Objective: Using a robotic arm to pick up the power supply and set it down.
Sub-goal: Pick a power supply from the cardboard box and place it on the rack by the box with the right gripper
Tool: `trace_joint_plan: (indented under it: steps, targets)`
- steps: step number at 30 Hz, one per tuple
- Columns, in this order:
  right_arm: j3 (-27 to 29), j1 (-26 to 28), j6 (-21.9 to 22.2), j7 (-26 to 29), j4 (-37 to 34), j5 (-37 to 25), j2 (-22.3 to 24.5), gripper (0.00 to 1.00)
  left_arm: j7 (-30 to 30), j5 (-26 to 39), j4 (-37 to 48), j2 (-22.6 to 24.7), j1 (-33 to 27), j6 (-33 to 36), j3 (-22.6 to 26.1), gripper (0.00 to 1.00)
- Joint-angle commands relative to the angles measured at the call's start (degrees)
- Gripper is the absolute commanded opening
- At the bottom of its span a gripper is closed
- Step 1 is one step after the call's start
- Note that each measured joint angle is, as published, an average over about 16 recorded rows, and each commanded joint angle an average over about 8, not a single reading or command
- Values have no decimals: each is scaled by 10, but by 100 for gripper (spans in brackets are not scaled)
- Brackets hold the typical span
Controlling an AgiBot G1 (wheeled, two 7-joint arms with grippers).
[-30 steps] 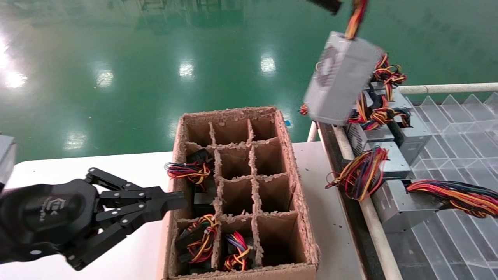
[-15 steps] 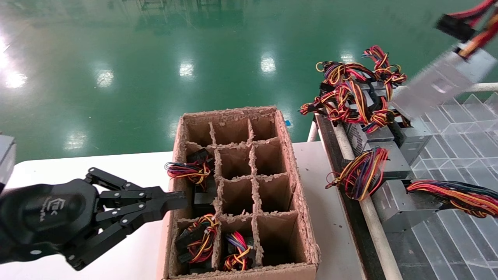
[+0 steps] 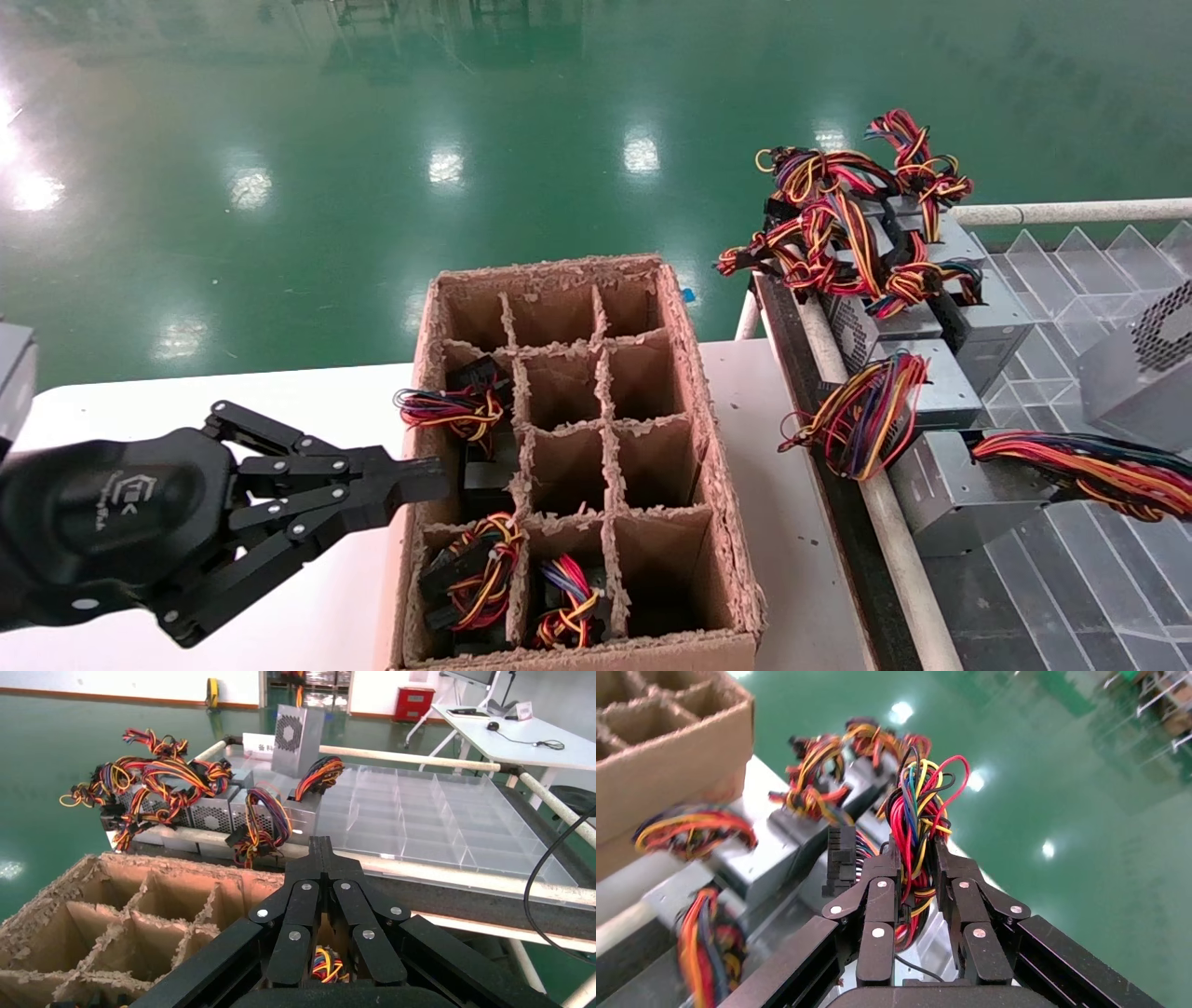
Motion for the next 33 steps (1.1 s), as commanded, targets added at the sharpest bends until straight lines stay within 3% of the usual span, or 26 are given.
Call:
trace_joint_plan:
  steps: [1, 19, 33]
  targets:
    - [-5, -6, -1, 10, 22, 4, 19, 0, 0, 0, 0, 0, 0, 0, 0, 0]
    - [-62, -43, -8, 68, 168, 85, 120, 0, 0, 0, 0, 0, 0, 0, 0, 0]
    - [-94, -68, -7, 66, 182, 156, 122, 0, 0, 0, 0, 0, 0, 0, 0, 0]
